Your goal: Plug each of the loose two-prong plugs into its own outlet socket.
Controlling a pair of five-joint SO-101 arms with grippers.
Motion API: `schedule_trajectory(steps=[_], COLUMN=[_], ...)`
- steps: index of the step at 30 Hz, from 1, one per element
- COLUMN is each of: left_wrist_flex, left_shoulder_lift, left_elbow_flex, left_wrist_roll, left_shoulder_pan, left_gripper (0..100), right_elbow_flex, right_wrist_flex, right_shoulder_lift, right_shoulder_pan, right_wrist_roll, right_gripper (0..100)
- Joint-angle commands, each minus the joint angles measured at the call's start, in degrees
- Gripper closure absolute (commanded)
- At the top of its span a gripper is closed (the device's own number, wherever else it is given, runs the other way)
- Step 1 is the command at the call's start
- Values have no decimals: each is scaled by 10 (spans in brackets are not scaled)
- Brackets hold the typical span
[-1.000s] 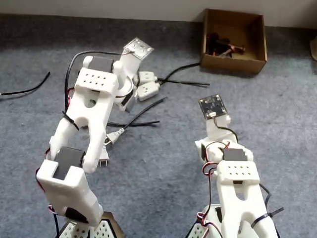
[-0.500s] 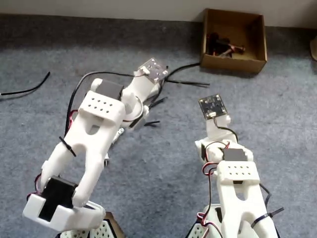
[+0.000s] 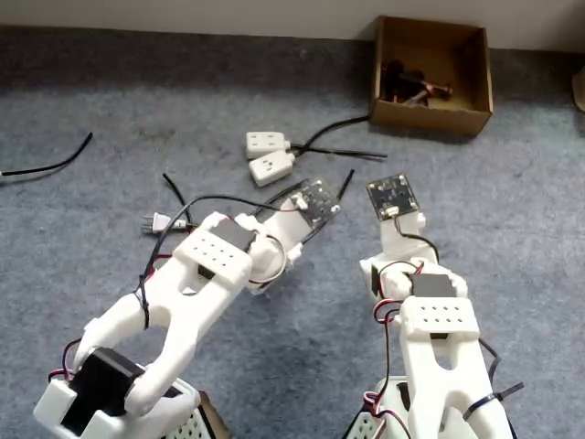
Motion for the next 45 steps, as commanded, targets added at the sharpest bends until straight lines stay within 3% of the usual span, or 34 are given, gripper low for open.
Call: schedule_trajectory(steps=[1, 9, 20, 32, 45], left_wrist_flex=[-45, -83, -94, -126, -123], left_shoulder_lift=[-27, -27, 8, 85, 114], left_elbow_flex=[13, 33, 31, -20, -47], left_wrist_roll=[-4, -11, -11, 101, 129], left_shoulder_pan=[11, 51, 55, 44, 42], left_gripper=[994, 994, 993, 993, 992], right_elbow_flex=[-2, -2, -2, -2, -2], right_wrist_flex=[-11, -11, -11, -11, -11], right_shoulder_lift=[-15, -16, -17, -17, -19], right_shoulder_pan=[7, 18, 18, 18, 18], right_wrist_roll=[7, 7, 7, 7, 7], right_gripper=[889, 889, 889, 889, 889])
